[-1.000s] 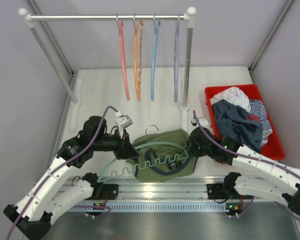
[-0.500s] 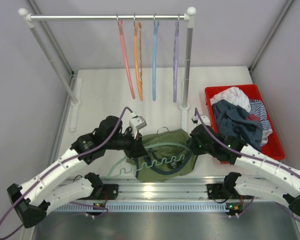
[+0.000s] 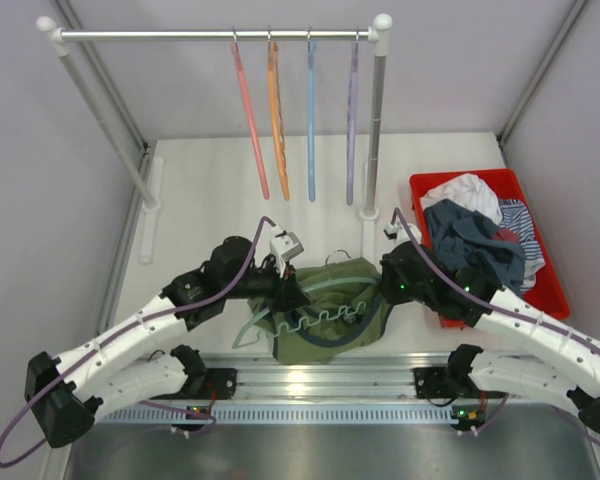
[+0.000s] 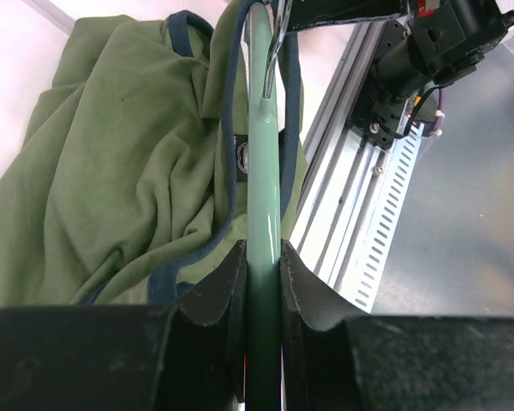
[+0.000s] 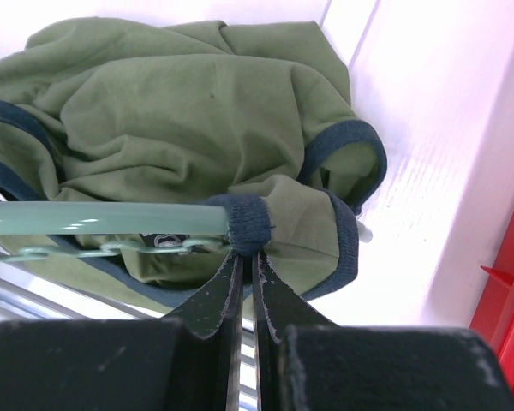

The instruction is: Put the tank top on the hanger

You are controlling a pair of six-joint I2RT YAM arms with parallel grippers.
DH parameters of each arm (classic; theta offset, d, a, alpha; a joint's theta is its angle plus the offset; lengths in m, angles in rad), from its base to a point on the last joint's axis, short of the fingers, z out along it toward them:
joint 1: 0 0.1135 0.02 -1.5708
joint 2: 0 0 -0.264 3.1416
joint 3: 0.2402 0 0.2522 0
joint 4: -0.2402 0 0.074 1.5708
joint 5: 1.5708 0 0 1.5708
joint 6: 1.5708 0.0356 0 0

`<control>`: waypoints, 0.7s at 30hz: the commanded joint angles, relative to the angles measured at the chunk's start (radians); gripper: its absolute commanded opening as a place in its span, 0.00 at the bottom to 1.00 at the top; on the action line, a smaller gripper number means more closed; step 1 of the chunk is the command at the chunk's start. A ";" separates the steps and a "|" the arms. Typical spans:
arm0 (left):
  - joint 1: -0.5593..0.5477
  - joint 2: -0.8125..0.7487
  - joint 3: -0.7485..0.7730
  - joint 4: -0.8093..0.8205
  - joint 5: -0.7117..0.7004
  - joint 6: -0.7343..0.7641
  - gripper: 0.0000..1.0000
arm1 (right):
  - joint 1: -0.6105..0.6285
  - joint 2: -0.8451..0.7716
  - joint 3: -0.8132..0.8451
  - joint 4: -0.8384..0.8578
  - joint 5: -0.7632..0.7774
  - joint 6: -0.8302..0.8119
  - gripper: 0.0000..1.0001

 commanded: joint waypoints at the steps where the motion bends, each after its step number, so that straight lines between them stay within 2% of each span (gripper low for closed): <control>1: -0.005 -0.011 -0.039 0.226 0.034 -0.004 0.00 | -0.006 0.010 0.076 0.002 -0.002 -0.029 0.00; 5: -0.004 0.014 -0.072 0.309 0.058 -0.039 0.00 | -0.007 0.027 0.111 -0.006 0.008 -0.049 0.00; 9: -0.004 0.041 -0.106 0.479 0.075 -0.083 0.00 | -0.007 0.030 0.129 -0.011 0.008 -0.058 0.01; 21: -0.005 0.149 -0.157 0.724 0.118 -0.154 0.00 | -0.007 0.039 0.171 -0.034 0.018 -0.075 0.01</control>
